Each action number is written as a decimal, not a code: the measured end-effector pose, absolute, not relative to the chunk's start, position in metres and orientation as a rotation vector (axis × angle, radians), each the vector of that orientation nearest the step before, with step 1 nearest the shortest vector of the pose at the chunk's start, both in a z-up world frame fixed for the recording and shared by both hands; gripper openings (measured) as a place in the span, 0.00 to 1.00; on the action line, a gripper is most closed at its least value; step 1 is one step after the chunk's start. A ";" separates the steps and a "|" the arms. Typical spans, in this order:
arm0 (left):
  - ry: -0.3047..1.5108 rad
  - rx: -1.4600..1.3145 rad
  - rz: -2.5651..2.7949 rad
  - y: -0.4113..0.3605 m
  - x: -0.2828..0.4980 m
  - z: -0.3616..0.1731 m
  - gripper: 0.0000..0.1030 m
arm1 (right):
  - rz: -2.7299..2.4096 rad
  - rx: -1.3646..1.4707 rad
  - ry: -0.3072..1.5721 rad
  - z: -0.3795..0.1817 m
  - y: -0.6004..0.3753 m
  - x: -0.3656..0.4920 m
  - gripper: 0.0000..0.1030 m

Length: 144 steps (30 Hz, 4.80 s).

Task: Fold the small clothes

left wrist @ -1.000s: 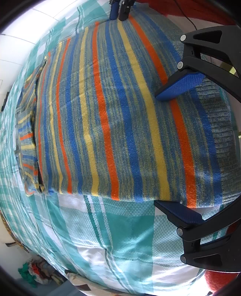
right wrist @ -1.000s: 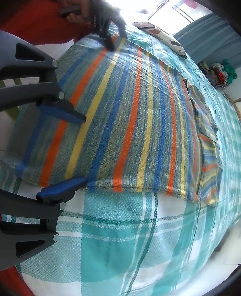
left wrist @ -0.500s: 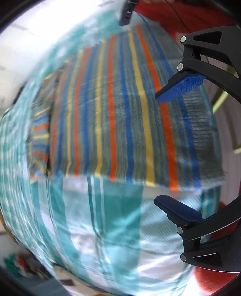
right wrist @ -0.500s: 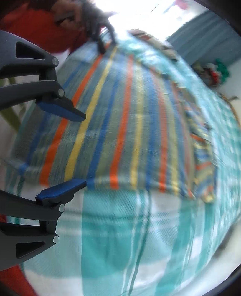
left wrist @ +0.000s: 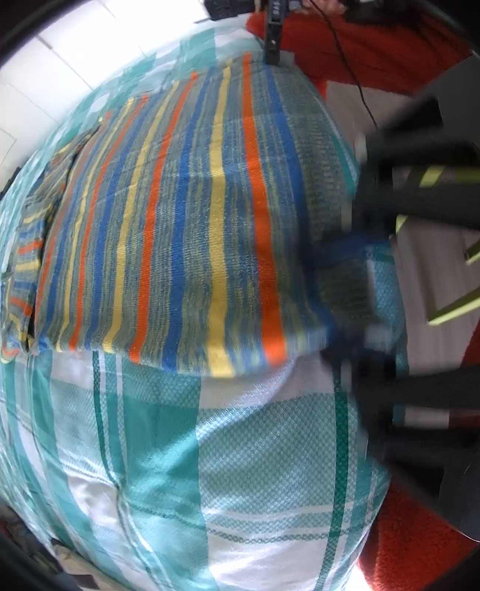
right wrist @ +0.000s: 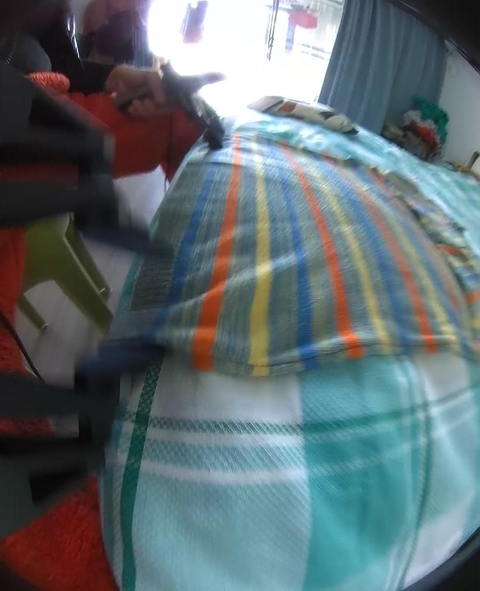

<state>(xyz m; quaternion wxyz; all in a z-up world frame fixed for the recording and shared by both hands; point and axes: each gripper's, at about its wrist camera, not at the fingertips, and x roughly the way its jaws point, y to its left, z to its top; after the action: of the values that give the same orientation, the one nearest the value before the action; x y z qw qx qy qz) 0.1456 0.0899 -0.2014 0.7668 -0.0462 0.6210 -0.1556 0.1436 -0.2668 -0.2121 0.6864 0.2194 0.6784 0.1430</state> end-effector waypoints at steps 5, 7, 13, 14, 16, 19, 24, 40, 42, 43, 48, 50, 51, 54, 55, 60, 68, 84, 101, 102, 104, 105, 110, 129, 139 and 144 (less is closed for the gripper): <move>1.357 -0.194 -0.396 0.105 0.135 -0.190 0.03 | 0.352 0.429 1.463 -0.175 -0.269 0.131 0.05; 1.366 -0.193 -0.425 0.107 0.129 -0.186 0.03 | 0.356 0.404 1.476 -0.168 -0.268 0.124 0.05; 1.347 -0.163 -0.471 0.110 0.111 -0.157 0.02 | 0.372 0.380 1.478 -0.155 -0.267 0.114 0.05; 1.349 -0.159 -0.478 0.110 0.110 -0.154 0.02 | 0.378 0.366 1.479 -0.151 -0.265 0.111 0.05; 1.357 -0.160 -0.487 0.112 0.111 -0.151 0.02 | 0.381 0.369 1.479 -0.145 -0.266 0.106 0.05; 1.385 -0.199 -0.509 0.124 0.107 -0.150 0.02 | 0.384 0.411 1.480 -0.140 -0.278 0.100 0.05; 1.339 -0.396 -0.519 0.155 0.132 -0.139 0.02 | 0.391 0.684 1.353 -0.130 -0.312 0.114 0.05; 1.159 -0.465 -0.382 0.125 0.435 -0.147 0.03 | 0.223 0.821 1.018 -0.154 -0.351 0.395 0.05; 1.175 -0.469 -0.379 0.119 0.460 -0.155 0.03 | 0.209 0.832 1.029 -0.162 -0.357 0.418 0.05; 1.181 -0.472 -0.381 0.119 0.469 -0.156 0.03 | 0.207 0.844 1.033 -0.166 -0.361 0.428 0.05; 1.230 -0.448 -0.382 0.110 0.512 -0.173 0.03 | 0.208 0.865 1.080 -0.192 -0.375 0.468 0.05; 1.239 -0.445 -0.363 0.108 0.527 -0.183 0.05 | 0.206 0.889 1.090 -0.205 -0.382 0.482 0.05; 1.237 -0.453 -0.353 0.108 0.534 -0.187 0.10 | 0.208 0.918 1.086 -0.212 -0.385 0.490 0.05; 1.209 -0.501 -0.255 0.118 0.556 -0.190 0.47 | 0.179 1.055 1.002 -0.226 -0.405 0.505 0.13; 1.190 -0.520 -0.227 0.123 0.560 -0.187 0.61 | 0.154 1.086 0.952 -0.225 -0.412 0.505 0.22; 1.041 -0.560 -0.168 0.152 0.557 -0.156 0.81 | 0.068 1.039 0.827 -0.200 -0.434 0.499 0.33; 1.049 -0.302 -0.439 0.089 0.461 -0.151 0.80 | 0.293 0.413 1.001 -0.153 -0.331 0.471 0.33; 1.102 -0.169 -0.285 0.112 0.302 -0.175 0.83 | 0.200 0.074 1.120 -0.163 -0.296 0.297 0.45; 1.013 -0.010 -0.152 0.102 0.258 -0.218 0.99 | -0.027 0.111 0.987 -0.205 -0.285 0.230 0.76; 1.007 -0.002 -0.151 0.100 0.258 -0.219 0.99 | -0.022 0.095 0.984 -0.206 -0.282 0.230 0.77; 0.997 -0.004 -0.153 0.101 0.255 -0.219 0.99 | -0.016 0.072 0.982 -0.209 -0.279 0.230 0.83; 0.997 -0.009 -0.156 0.102 0.255 -0.219 0.99 | -0.015 0.066 0.980 -0.209 -0.279 0.230 0.83; 0.987 -0.003 -0.157 0.100 0.255 -0.220 0.99 | -0.003 0.079 0.964 -0.213 -0.280 0.227 0.84; 0.986 0.021 -0.144 0.097 0.253 -0.221 0.99 | -0.006 0.074 0.962 -0.214 -0.278 0.227 0.85; 0.981 0.023 -0.141 0.097 0.252 -0.221 0.99 | -0.004 0.071 0.965 -0.215 -0.276 0.226 0.86; 0.978 0.026 -0.138 0.096 0.252 -0.221 0.99 | -0.001 0.069 0.969 -0.216 -0.275 0.226 0.87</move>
<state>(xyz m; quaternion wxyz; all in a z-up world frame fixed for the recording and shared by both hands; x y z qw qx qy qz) 0.2519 0.0961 -0.2207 0.8806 0.0125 0.4691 -0.0662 0.2261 -0.2749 -0.2158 0.8844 0.0332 0.4655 -0.0007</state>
